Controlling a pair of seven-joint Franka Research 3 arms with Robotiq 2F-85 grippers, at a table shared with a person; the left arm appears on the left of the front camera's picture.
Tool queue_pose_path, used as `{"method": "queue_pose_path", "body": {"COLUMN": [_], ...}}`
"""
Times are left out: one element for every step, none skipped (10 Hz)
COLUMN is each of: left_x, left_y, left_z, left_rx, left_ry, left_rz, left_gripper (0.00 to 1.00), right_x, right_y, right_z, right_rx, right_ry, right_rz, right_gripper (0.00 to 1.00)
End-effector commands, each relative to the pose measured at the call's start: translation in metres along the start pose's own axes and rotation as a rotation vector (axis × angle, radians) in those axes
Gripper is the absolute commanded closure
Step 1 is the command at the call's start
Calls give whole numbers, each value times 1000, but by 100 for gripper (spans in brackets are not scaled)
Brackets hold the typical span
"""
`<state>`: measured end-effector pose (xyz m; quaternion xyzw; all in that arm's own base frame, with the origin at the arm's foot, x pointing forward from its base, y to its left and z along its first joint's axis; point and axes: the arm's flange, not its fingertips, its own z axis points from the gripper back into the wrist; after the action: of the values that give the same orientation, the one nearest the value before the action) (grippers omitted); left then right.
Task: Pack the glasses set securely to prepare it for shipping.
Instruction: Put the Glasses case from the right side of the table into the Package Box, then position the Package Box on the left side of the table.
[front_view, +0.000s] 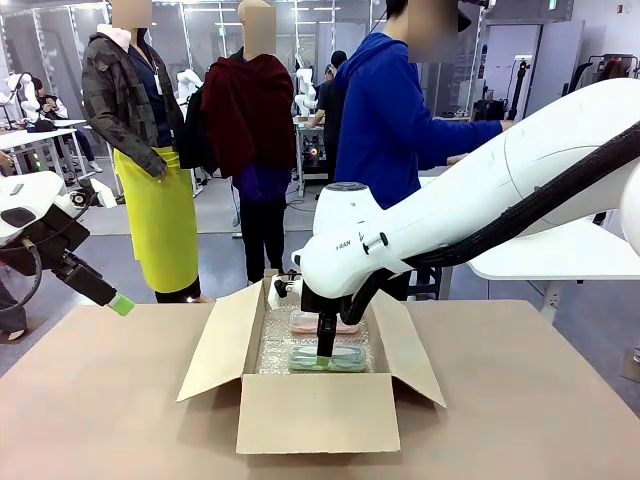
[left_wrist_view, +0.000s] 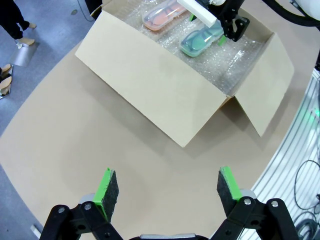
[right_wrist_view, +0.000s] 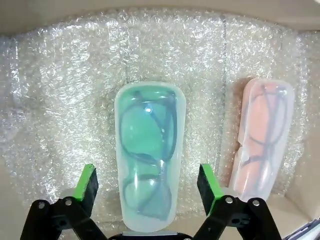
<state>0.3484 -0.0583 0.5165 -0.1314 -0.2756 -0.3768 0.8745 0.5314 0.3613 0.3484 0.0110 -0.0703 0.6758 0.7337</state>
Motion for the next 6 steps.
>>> {"method": "queue_pose_path", "body": {"left_x": [0, 0, 0, 0, 0, 0], "left_y": [1, 1, 1, 1, 1, 1], "left_z": [1, 1, 1, 1, 1, 1], "left_rx": [-9, -9, -9, -9, -9, -9], "left_ry": [-13, -13, -13, -13, -13, -13], "left_rz": [-3, -3, -3, -3, -3, -3], "left_gripper": [0, 0, 0, 0, 0, 0], "right_x": [1, 1, 1, 1, 1, 1], "right_y": [1, 1, 1, 1, 1, 1], "right_z": [0, 0, 0, 0, 0, 0], "right_rx": [-1, -1, -1, -1, -1, -1], "right_ry": [-3, -3, -3, -3, -3, -3], "right_rz": [2, 2, 2, 2, 2, 2], "right_gripper": [0, 0, 0, 0, 0, 0]}}
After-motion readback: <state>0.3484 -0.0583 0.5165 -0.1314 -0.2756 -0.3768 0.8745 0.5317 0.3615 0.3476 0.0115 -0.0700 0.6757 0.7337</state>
